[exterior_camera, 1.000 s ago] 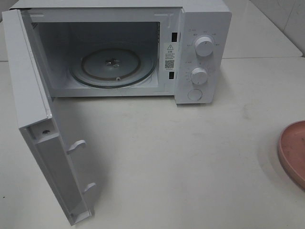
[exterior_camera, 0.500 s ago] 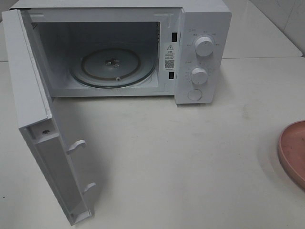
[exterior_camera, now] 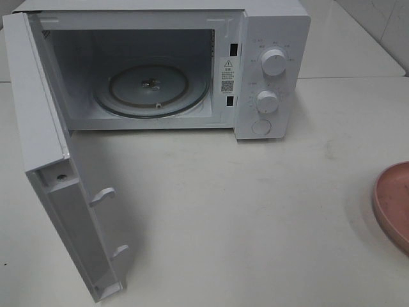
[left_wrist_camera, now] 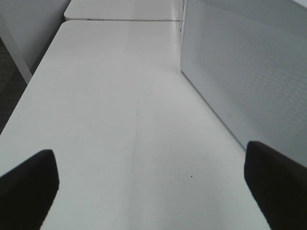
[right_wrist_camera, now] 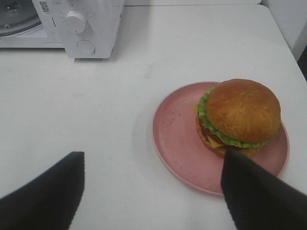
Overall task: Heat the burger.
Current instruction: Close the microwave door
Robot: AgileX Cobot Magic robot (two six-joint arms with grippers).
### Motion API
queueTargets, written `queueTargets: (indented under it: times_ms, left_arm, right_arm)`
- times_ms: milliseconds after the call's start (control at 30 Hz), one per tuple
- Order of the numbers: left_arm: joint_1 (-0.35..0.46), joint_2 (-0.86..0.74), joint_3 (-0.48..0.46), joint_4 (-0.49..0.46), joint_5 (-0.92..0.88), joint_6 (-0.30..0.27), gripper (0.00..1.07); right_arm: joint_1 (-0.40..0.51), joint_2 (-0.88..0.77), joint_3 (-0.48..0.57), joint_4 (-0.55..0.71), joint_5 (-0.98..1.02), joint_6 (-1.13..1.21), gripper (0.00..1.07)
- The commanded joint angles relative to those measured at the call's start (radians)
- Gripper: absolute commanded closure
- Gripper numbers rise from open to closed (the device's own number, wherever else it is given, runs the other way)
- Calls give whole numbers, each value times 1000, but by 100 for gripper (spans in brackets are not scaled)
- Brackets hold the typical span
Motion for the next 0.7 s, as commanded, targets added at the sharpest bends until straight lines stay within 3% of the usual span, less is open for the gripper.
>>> queueTargets:
  times_ms: [33, 700]
  left_arm:
    - [-6, -20, 3, -3, -7, 0, 6]
    - [-6, -20, 3, 9, -8, 0, 6]
  right_arm:
    - [-6, -26, -1, 2, -9, -7, 32]
    - [-6, -26, -1, 2, -9, -7, 32]
